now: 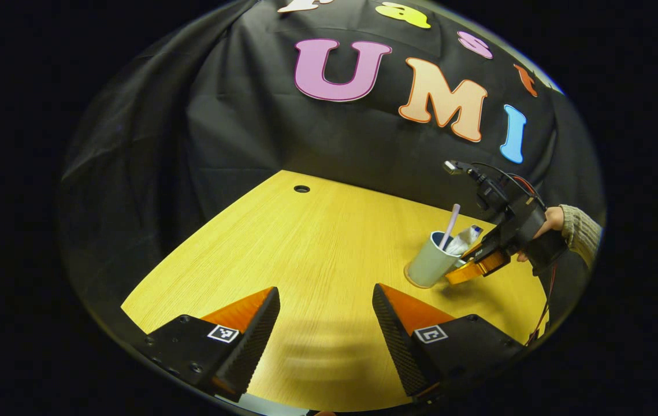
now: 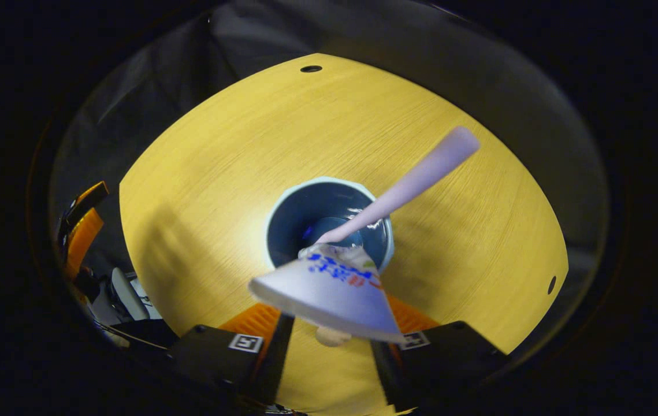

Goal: Put the toothbrush and toothpaste on the desktop into the cup, then pick up the cup and place it on the coaster on the desktop.

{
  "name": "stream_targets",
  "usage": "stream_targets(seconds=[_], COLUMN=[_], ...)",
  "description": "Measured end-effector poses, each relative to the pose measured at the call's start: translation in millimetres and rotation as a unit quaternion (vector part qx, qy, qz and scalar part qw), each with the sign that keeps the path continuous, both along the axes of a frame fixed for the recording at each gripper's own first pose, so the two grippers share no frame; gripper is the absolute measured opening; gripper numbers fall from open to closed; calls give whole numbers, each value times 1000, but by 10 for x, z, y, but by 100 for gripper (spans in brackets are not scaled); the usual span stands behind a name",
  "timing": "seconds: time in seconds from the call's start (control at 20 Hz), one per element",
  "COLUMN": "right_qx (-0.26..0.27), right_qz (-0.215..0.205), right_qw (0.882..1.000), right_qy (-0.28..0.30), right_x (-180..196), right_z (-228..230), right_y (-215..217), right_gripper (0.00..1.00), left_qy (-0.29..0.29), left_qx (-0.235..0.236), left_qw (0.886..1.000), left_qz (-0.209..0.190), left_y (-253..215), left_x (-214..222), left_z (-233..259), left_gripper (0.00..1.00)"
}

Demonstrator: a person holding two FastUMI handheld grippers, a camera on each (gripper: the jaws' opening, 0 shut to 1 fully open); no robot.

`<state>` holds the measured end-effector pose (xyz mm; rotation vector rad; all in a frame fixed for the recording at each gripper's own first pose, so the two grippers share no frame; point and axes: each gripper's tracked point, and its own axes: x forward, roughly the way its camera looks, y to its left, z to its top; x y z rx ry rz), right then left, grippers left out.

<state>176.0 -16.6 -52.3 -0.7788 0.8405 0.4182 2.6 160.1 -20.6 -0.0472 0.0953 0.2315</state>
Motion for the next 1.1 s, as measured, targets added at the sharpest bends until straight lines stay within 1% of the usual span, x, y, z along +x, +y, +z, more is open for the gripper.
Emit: stream_targets(seconds=[0.05,0.1,0.2,0.25,0.3,0.35,0.4,0.45,0.55,0.65,0.7,0.75,0.8,0.85,0.95,1.1], right_qx=[12,26,66,85,101,116,129,146,183,228,253,272,287,299,325,369], right_qz=[2,-2,-16,-23,-32,-43,-55,-66,-79,-94,-100,-107,-115,-124,-148,-183], right_qw=[1000,999,996,994,990,987,983,978,966,952,945,937,929,922,906,878], right_qy=[-11,-24,-54,-71,-89,-105,-119,-136,-165,-180,-184,-192,-203,-213,-228,-242], right_x=[-65,-104,-222,-290,-349,-414,-475,-531,-659,-794,-848,-858,-869,-880,-910,-944], right_z=[77,143,278,346,416,483,544,617,723,806,846,843,857,865,905,945], right_y=[-43,-67,-136,-202,-270,-347,-414,-478,-569,-625,-643,-670,-710,-767,-894,-1060], right_gripper=[89,100,100,96,99,96,99,96,96,96,99,100,96,100,100,100], left_qy=[0,1,0,-1,-1,-3,-6,-9,-10,-8,-8,-9,-10,-12,-13,-22], left_qx=[4,9,18,22,24,24,21,17,14,20,22,22,22,21,16,12], left_qw=[1000,1000,1000,999,999,999,999,999,999,998,998,998,998,998,998,996], left_qz=[-4,-9,-19,-26,-31,-35,-39,-43,-51,-55,-56,-59,-62,-63,-64,-83], left_y=[-44,-81,-172,-238,-297,-367,-432,-503,-635,-725,-762,-809,-849,-876,-930,-1044], left_x=[7,32,80,106,141,162,198,221,274,307,321,326,343,363,388,436], left_z=[21,49,101,143,168,208,245,265,291,303,324,328,348,348,355,392], left_gripper=[94,94,94,94,94,93,93,93,93,93,94,94,94,94,93,94])
